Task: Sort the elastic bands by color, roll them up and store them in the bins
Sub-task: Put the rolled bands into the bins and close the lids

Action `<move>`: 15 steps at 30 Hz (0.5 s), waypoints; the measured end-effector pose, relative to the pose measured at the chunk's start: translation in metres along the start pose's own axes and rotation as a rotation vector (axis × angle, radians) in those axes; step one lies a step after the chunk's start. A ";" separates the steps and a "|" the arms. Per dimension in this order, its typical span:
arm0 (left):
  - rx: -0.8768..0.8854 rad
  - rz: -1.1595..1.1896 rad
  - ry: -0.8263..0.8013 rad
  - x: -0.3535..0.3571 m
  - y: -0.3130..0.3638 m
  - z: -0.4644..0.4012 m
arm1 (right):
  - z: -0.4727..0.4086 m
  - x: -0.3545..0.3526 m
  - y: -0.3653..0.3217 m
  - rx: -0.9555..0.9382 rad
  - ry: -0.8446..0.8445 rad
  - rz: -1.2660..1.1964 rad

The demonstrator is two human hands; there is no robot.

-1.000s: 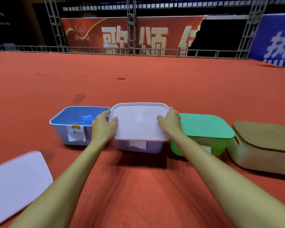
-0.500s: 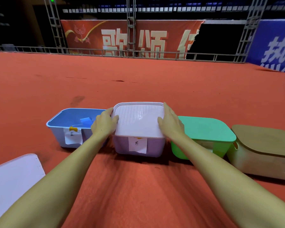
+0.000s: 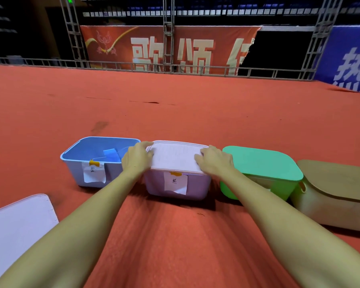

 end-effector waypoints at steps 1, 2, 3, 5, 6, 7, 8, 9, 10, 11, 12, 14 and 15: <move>-0.009 -0.016 0.014 0.000 -0.001 -0.002 | -0.001 0.003 -0.001 -0.009 -0.043 -0.021; -0.016 -0.032 0.027 0.001 -0.003 -0.003 | -0.002 0.008 -0.001 -0.015 -0.084 -0.054; -0.014 -0.058 0.035 0.001 -0.002 -0.002 | -0.002 0.013 -0.001 -0.019 -0.119 -0.096; 0.068 -0.160 0.041 0.003 0.005 0.001 | 0.001 0.019 -0.001 -0.028 -0.156 -0.167; 0.140 -0.210 0.037 0.004 0.011 0.003 | 0.003 0.020 -0.002 -0.033 -0.153 -0.185; 0.214 -0.239 0.024 0.005 0.017 0.004 | 0.004 0.019 -0.002 -0.036 -0.141 -0.195; 0.267 -0.223 -0.011 0.007 0.022 0.003 | 0.006 0.018 -0.003 -0.037 -0.129 -0.200; 0.280 -0.162 -0.071 0.009 0.025 0.002 | 0.007 0.016 -0.003 -0.040 -0.121 -0.198; 0.261 -0.085 -0.142 0.011 0.025 0.001 | 0.007 0.016 -0.004 -0.045 -0.119 -0.189; 0.234 -0.038 -0.201 0.014 0.024 0.000 | 0.007 0.016 -0.004 -0.050 -0.121 -0.175; 0.218 -0.041 -0.240 0.016 0.022 -0.001 | 0.008 0.017 -0.004 -0.055 -0.123 -0.158; 0.225 -0.119 -0.285 0.021 0.021 0.001 | 0.007 0.020 -0.004 -0.061 -0.128 -0.124; 0.236 -0.157 -0.295 0.022 0.021 0.002 | 0.006 0.021 -0.003 -0.059 -0.129 -0.113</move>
Point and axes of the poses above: each hand's wrist, its own z-axis away from the middle knuckle, its own x-axis out of the palm, y = z × x, the point moved 5 cm from there along -z, towards the middle knuckle, and after that the axes turned 11 degrees about z, right-handed, at the moved point
